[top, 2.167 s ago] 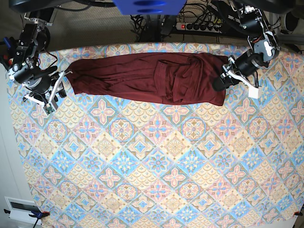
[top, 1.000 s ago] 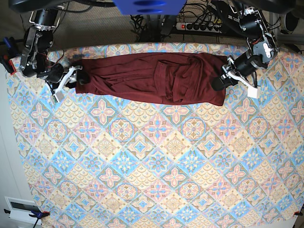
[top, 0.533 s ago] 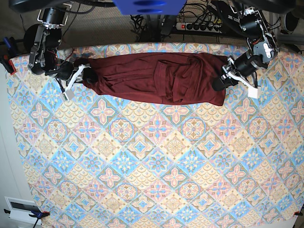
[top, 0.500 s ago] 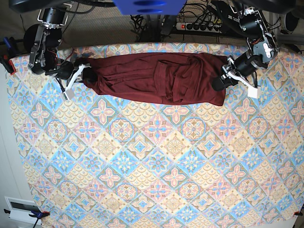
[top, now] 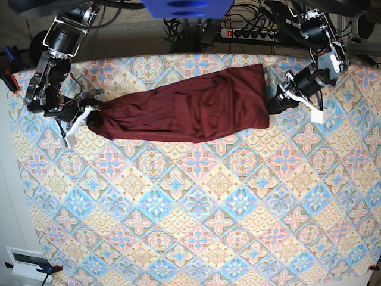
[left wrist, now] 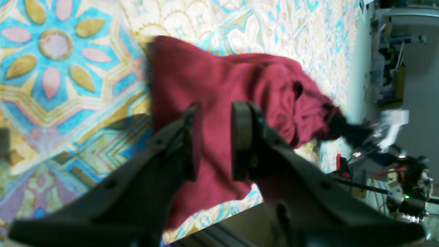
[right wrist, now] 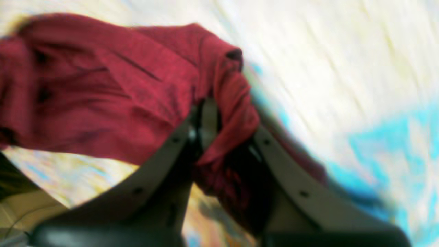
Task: Layout the t-shirt on the table in an organized manner, then fold the t-shirt properly
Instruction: 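Fold the band end with the right gripper over toward the left gripper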
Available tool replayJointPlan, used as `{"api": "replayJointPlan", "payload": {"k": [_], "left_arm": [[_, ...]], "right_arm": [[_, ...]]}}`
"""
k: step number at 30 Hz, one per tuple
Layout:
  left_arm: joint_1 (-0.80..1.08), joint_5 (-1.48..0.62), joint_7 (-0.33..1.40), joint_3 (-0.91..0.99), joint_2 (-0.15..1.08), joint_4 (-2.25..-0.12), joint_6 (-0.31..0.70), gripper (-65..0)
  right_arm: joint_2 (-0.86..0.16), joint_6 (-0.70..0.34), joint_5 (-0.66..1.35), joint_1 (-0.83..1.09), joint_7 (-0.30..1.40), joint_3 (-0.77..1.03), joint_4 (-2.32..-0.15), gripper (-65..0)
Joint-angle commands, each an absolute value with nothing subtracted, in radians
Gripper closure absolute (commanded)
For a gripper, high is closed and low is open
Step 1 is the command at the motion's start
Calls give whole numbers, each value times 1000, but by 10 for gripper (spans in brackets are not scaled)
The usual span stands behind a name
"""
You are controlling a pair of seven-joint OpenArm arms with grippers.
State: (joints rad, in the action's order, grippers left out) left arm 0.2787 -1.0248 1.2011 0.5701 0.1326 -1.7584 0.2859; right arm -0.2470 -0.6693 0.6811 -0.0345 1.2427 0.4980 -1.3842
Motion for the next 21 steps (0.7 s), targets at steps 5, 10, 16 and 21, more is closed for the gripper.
{"api": "replayJointPlan", "payload": {"k": [5,10,16,21], "left_arm": [[275,-1041,1188,576,142,-1773,294,-140],[275,-1038,1187,576,140,-1764,294,-140],[240,-1006,1185,570,133,-1643,292,-139],[237,-1001,1129,515,134,-1635,292,-138]], "right_arm": [[-283,-673,596,-134,1158,521,-1356,-5],[-295,-673,565,-143,1124,521,-1331,-5],[-295,-677,599,-134,1127,496,-1492,-7],[-291,-677,736,-122,1099,328,-1647,-7]]}}
